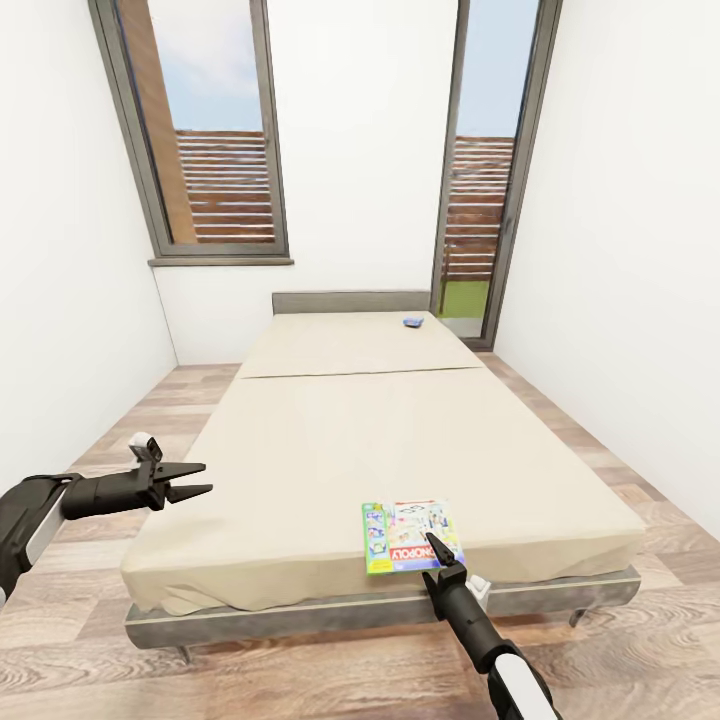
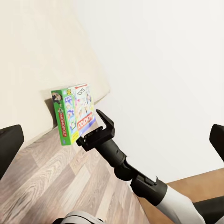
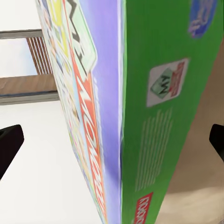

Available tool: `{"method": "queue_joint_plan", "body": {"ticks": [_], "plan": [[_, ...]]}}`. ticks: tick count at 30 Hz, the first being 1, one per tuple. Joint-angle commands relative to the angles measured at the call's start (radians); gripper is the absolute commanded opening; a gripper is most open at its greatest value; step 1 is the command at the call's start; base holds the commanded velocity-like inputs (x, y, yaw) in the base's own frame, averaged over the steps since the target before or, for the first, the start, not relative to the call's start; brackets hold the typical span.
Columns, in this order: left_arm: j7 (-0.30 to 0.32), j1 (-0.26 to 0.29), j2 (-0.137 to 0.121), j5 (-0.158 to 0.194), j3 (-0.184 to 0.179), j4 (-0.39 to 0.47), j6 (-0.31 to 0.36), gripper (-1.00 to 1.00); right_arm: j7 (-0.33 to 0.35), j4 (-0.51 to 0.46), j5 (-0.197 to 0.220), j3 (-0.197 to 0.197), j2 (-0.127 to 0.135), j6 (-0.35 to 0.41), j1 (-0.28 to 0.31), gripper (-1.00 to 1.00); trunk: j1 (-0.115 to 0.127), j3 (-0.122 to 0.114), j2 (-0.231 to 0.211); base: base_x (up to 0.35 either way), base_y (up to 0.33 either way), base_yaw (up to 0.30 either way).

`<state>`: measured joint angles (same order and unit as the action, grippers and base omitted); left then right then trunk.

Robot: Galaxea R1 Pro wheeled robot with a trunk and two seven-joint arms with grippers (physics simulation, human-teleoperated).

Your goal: Put all the toys in the child's room - the three board games (two on the bed and one on the table), the two jigsaw puzzles on the table, and the tennis ball on the table - inside the toy box on the table in the child's room.

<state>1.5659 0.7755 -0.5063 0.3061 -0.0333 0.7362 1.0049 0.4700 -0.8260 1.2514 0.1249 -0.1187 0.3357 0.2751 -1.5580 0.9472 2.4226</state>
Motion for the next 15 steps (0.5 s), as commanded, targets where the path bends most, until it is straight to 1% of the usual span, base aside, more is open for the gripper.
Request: {"method": "queue_joint_plan", "body": {"ticks": [1, 4, 5, 15], "plan": [[0.005, 0.001, -0.001, 0.001, -0.003, 0.000, 0.011, 1.00, 0.001, 0.000, 0.008, 0.004, -0.001, 0.009, 0.001, 1.00, 0.000, 0.001, 0.000, 0.004, 0.002, 0.000], [0.005, 0.001, -0.001, 0.001, -0.003, 0.000, 0.011, 1.00, 0.001, 0.000, 0.008, 0.004, -0.001, 0.009, 0.001, 1.00, 0.000, 0.001, 0.000, 0.002, 0.001, 0.000], [0.005, 0.001, -0.001, 0.001, -0.003, 0.000, 0.011, 1.00, 0.001, 0.000, 0.009, 0.004, -0.001, 0.009, 0.001, -1.00, 0.000, 0.001, 0.000, 0.001, 0.001, 0.000], [0.005, 0.001, 0.000, 0.002, -0.003, 0.000, 0.011, 1.00, 0.002, 0.001, 0.009, 0.004, -0.001, 0.009, 0.000, -1.00, 0.000, 0.001, 0.000, 0.000, 0.000, 0.000]]}}
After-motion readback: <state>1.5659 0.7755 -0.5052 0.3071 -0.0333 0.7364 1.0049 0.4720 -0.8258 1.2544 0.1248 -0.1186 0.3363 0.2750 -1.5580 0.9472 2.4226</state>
